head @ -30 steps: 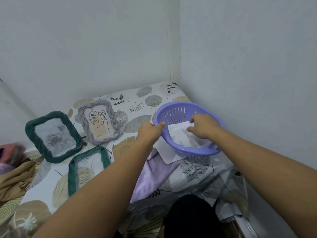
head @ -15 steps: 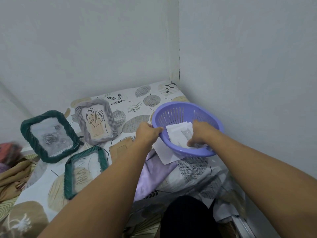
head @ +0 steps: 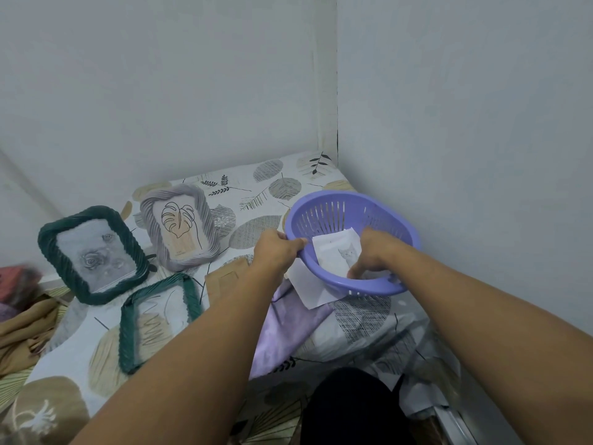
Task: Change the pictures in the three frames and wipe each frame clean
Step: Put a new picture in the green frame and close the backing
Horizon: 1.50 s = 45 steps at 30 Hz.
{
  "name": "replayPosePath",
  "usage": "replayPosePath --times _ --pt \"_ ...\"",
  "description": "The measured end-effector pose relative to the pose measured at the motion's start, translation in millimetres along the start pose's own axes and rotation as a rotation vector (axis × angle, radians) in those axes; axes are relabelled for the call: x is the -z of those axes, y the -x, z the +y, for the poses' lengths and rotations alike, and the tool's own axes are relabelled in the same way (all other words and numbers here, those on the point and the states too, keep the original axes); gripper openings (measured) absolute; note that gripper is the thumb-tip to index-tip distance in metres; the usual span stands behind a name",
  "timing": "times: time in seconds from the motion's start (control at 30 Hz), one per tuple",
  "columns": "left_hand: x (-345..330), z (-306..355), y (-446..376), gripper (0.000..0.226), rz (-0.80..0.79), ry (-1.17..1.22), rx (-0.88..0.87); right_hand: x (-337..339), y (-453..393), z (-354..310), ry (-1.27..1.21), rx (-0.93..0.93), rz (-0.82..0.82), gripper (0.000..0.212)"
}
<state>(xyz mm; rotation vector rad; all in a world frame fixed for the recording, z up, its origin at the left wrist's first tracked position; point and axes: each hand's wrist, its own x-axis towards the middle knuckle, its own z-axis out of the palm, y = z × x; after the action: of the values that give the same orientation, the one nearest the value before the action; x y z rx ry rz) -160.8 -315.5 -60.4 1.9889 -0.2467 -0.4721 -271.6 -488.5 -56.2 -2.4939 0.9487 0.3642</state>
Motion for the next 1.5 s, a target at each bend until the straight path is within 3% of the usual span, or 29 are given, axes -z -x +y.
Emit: replayPosePath --times 0.13,0.27,0.47,0.6,0.8,0.93,1.03,1.13,1.23,1.33,1.4,1.5 --pt "1 -1 0 0.023 0.001 0.008 0.013 -2 -9 2 -0.043 0.033 0.066 0.031" --pt "0 -2 1 0.024 0.01 0.016 0.008 -3 -18 6 -0.034 0.073 0.133 0.016" --pt "-2 4 10 0.025 0.028 -0.02 -0.031 4 -14 4 -0.179 0.138 0.293 0.033" --pt "2 15 25 0.057 0.165 -0.026 -0.152 7 -1 -4 -0.336 0.217 0.513 0.032" --pt "31 42 50 0.051 0.044 0.211 -0.255 2 33 -60 -0.362 0.514 0.773 0.023" --pt "63 42 60 0.04 0.062 0.249 -0.264 -13 54 -103 -0.279 0.681 0.778 0.015" --pt "90 32 64 0.031 0.147 0.29 -0.273 -27 63 -128 -0.22 0.776 0.794 0.021" --pt "123 10 62 0.035 0.231 0.281 -0.255 -41 69 -148 -0.152 0.87 0.722 0.038" --pt "160 -14 63 0.029 0.278 0.296 -0.202 -54 73 -162 -0.363 0.89 0.518 0.055" --pt "195 -40 64 0.027 0.255 0.234 -0.169 -63 70 -178 -0.602 0.736 0.269 0.052" --pt "214 -55 67 0.031 0.211 0.236 -0.123 -70 70 -191 -0.743 0.614 0.007 0.05" --pt "235 -75 70 0.035 0.206 0.291 -0.042 -87 63 -208 -0.906 0.536 -0.331 0.021"
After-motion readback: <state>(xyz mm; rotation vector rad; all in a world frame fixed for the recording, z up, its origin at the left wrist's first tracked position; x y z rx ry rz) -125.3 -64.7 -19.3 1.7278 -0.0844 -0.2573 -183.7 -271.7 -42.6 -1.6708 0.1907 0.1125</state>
